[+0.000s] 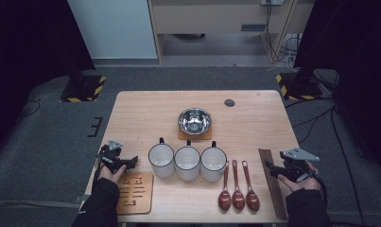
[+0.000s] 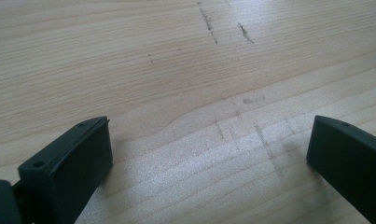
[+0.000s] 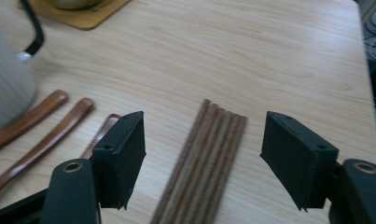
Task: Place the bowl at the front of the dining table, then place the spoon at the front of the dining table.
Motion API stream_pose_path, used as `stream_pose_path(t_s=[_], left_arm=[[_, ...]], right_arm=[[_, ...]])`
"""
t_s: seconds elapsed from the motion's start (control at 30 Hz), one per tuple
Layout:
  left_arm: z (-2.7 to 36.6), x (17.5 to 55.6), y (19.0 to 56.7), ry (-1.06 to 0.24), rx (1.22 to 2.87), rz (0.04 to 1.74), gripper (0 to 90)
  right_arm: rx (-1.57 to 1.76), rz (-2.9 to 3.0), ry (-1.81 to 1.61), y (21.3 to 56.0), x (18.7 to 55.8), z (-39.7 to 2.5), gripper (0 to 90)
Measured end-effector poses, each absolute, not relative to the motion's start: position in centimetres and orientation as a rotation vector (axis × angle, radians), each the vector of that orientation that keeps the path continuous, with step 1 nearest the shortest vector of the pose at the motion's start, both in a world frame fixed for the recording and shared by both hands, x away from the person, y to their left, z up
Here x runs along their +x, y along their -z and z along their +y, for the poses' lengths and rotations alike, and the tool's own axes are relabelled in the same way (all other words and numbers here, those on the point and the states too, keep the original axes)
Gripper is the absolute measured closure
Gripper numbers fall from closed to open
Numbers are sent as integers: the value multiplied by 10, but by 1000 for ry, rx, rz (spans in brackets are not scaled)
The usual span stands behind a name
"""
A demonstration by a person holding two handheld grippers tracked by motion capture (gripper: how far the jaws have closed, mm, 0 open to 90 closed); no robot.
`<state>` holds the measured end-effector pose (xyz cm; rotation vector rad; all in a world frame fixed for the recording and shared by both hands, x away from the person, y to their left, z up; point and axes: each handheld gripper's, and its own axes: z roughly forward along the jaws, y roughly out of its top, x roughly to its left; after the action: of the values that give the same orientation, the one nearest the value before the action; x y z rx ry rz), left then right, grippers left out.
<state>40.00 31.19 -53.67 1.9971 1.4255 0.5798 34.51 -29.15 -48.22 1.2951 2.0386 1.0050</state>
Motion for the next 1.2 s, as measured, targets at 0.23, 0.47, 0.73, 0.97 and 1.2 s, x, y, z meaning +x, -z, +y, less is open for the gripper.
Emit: stream_pose_path(t_s=[0.23, 0.47, 0.73, 0.97, 1.2], left_arm=[[312, 400, 537, -580, 1997, 1425, 0], [312, 400, 537, -580, 1998, 1425, 0], [312, 400, 537, -579, 1998, 1425, 0], [312, 400, 537, -579, 1997, 1425, 0], [312, 400, 537, -578, 1998, 1424, 0]], right_arm=[[1252, 2100, -1021, 483, 338, -273, 311], [1229, 2158, -1030, 487, 333, -262, 344], [1231, 2207, -1050, 493, 325, -251, 357], [1221, 2251, -1046, 499, 323, -242, 375], [1223, 2305, -1010, 507, 323, -236, 422]])
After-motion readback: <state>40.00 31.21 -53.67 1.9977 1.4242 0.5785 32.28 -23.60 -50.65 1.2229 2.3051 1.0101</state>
